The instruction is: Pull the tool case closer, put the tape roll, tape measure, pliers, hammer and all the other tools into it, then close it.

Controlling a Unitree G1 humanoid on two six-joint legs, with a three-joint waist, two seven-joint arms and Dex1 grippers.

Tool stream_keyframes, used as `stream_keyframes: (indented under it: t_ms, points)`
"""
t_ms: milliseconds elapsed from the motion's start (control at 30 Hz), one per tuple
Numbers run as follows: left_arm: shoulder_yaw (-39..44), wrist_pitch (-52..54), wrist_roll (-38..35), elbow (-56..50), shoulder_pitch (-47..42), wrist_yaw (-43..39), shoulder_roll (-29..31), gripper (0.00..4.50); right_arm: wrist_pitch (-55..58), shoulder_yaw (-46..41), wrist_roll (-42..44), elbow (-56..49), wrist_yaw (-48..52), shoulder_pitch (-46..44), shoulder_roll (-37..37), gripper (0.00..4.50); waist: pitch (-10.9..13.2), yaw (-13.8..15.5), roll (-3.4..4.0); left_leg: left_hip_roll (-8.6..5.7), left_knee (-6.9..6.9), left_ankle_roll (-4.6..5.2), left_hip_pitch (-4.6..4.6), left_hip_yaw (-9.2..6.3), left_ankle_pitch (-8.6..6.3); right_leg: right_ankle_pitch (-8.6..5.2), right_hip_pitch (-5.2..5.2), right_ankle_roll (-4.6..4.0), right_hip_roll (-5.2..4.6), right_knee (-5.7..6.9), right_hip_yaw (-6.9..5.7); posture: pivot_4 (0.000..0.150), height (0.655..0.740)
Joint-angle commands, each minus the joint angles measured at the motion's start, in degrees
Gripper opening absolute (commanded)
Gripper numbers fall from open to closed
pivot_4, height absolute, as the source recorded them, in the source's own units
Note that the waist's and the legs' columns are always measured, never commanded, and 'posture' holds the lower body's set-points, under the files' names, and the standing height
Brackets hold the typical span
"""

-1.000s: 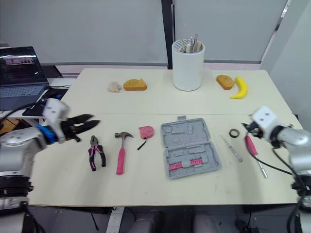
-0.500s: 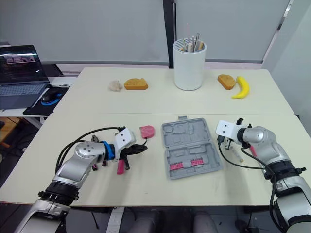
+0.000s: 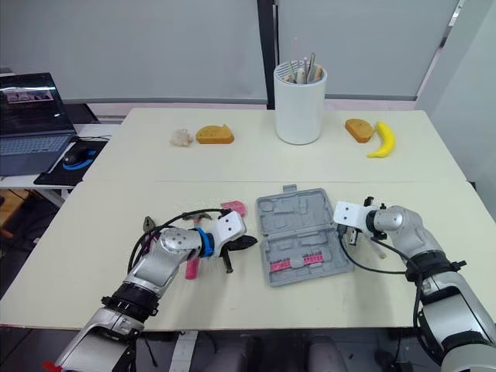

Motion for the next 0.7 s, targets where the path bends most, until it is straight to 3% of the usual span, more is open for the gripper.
stream_keyframes:
  t_ms: [33,333,700]
  points:
    - [-0.63,-1.69,1.08,1.76,-2.10,0.12,-0.87,0.00,0.18,-0.06,0.46,-2.25,2.36,-0.32,0.05,0.01,0.00,-0.01,0.00,0.00,0.00,0.00,0.00,0.00,0.00,0.00,0.00,0.00,0.01,0.00,0.00,0.150,0.7400]
    - [-1.89,-4.34,2.90,6.54,-5.83,-0.53,-5.19,0.00,4.97,-0.79,2.93,-9.37,7.48,3.00,1.54,0.01,-0.01,0.06,-0.01,-0.02,0.03,-0.02,0.00,-0.01,0.01,0.00,0.01,0.00,0.00,0.03,-0.03,0.150,0.7400]
    - [-2.57,-4.01,3.80,0.93,-2.78,-4.64,-2.34,0.00,15.56,-2.23,6.05,-27.43,13.04,12.56,0.32,0.01,-0.01,-0.04,-0.01,0.00,0.02,0.01,0.00,-0.05,-0.01,0.00,0.00,0.00,0.01,0.02,-0.01,0.150,0.7400]
